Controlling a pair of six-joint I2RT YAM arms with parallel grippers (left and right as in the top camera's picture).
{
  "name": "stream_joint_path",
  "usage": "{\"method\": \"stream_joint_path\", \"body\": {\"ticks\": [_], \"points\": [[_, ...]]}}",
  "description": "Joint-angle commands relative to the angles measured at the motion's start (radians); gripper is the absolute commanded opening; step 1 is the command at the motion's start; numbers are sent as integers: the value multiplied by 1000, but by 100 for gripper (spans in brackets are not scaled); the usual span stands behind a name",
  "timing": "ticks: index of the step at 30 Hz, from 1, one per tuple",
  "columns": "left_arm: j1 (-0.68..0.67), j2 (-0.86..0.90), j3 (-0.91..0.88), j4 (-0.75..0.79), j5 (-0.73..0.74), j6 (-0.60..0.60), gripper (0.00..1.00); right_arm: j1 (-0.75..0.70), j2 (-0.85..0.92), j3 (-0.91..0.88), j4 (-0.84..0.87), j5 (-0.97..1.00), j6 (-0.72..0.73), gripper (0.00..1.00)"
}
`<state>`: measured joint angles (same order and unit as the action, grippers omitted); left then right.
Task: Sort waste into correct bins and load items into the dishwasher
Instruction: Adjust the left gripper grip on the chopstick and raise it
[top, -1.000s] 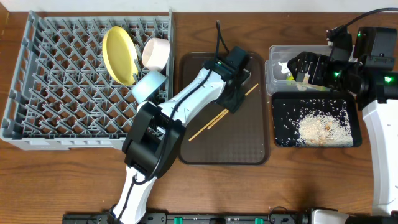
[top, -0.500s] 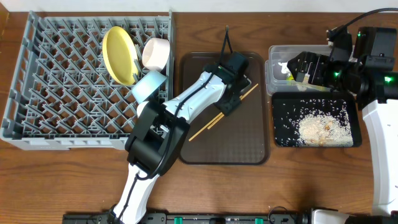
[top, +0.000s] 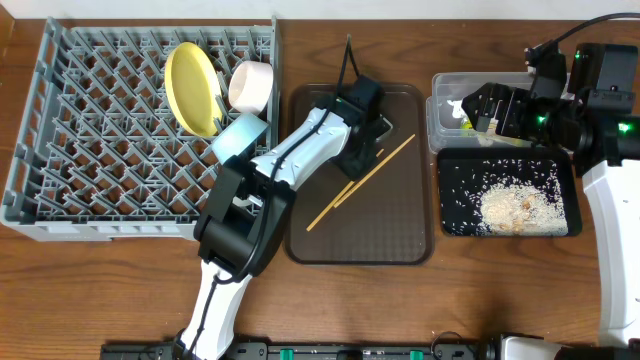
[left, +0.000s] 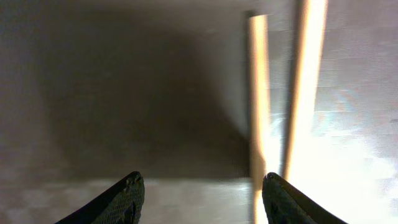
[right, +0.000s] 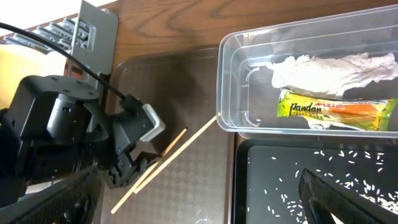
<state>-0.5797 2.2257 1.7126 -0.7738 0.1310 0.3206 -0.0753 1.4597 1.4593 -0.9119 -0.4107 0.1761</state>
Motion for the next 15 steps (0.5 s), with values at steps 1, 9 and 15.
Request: {"method": "stream_joint_path", "body": {"ticks": [1,9,15], "points": [[-2,17,-8,-6,53,23,62,4,-1,3,-1,0,6,99],[11,11,-6,-7,53,23,62,4,-1,3,-1,0,6,99],[11,26,-7,8,52,23,62,4,-1,3,-1,0,6,99]]}}
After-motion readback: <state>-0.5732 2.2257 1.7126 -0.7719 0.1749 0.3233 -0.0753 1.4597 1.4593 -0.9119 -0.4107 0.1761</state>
